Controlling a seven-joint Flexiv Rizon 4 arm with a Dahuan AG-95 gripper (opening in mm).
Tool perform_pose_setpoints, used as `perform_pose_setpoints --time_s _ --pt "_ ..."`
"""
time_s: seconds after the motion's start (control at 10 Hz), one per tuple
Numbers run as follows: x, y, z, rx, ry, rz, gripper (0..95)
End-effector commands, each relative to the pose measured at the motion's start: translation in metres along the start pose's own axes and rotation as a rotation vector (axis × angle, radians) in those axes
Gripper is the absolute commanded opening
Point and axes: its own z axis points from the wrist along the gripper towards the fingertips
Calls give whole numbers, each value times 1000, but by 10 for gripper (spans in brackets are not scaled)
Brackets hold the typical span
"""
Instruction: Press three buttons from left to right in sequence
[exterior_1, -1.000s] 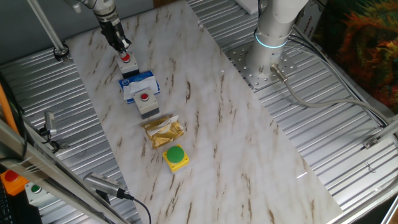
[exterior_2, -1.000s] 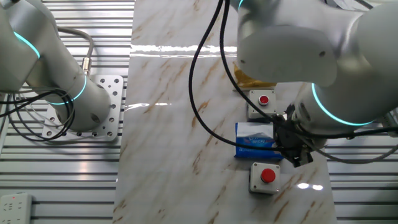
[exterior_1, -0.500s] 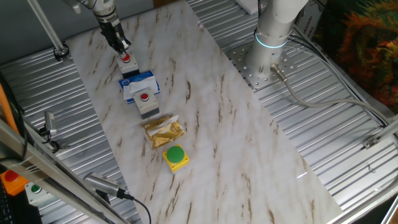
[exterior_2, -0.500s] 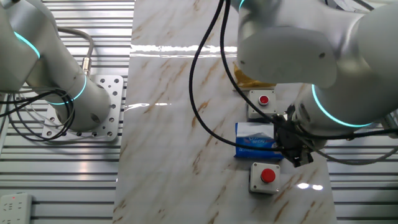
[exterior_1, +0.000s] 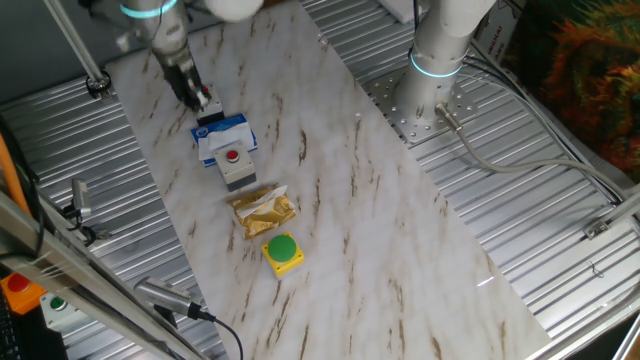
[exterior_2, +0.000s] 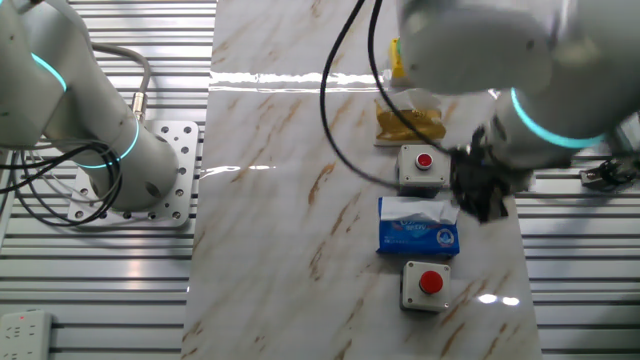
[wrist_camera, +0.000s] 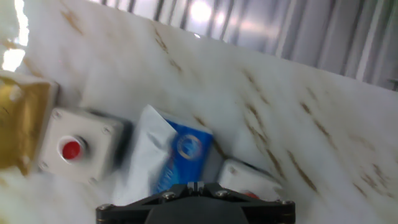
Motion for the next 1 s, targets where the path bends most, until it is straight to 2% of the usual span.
perform_pose_setpoints --time_s 0.1,0.2,0.4,0.8,0.9,1.0 --pt "-23 50 13 8 -1 43 0" --pt "-28 67 15 10 -1 50 0" --pt "-30 80 15 10 -1 51 0" --pt "-23 78 18 13 1 38 0" --pt "-18 78 20 11 -2 37 0" --pt "-6 77 23 11 -7 30 0"
